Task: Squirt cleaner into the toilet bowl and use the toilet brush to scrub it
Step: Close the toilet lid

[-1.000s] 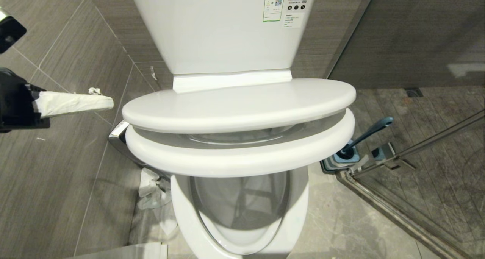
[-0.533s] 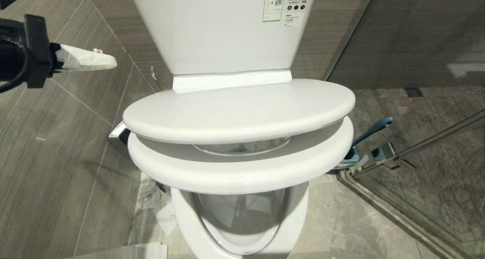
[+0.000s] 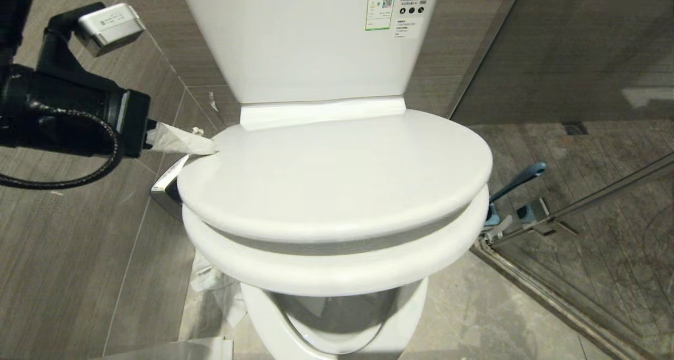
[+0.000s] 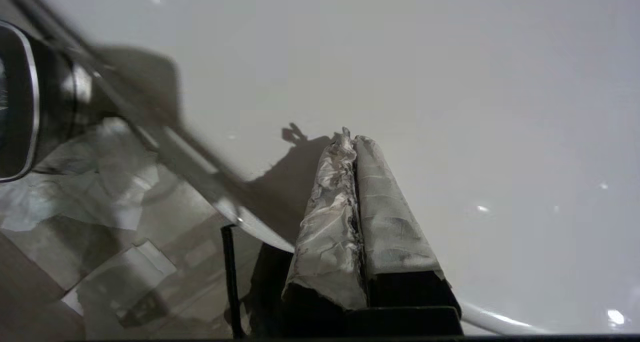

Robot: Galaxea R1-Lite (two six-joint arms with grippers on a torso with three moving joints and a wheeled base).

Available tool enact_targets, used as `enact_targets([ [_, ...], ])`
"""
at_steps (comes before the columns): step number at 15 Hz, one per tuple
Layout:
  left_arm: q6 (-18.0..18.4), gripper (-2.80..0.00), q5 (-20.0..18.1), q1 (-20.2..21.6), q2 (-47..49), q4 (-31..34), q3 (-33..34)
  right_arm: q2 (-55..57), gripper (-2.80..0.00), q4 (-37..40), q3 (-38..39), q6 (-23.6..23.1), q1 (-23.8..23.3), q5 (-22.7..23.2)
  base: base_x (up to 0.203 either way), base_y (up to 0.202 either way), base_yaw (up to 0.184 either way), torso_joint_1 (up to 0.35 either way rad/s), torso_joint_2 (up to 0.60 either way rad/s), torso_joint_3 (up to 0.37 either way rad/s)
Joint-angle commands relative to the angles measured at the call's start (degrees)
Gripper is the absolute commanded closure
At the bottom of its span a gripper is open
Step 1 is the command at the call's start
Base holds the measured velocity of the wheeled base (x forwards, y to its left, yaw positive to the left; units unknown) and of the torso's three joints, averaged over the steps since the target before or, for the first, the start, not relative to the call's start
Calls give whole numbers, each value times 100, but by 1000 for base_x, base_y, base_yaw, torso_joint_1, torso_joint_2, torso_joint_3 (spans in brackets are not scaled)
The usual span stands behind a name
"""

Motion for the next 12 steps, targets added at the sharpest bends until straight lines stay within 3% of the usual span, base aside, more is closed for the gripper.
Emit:
enact_targets([
  [1, 10, 0, -20, -338, 104, 63, 108, 5, 0, 2, 1, -4, 4, 3, 0, 0, 0, 0, 0, 0],
  [7, -96, 0, -74, -594, 594, 55, 354, 5, 0, 2, 1, -4, 3, 3, 0, 0, 0, 0, 0, 0],
  [12, -992, 0, -209, -376, 1014, -40, 755, 5, 0, 2, 1, -4, 3, 3, 0, 0, 0, 0, 0, 0],
])
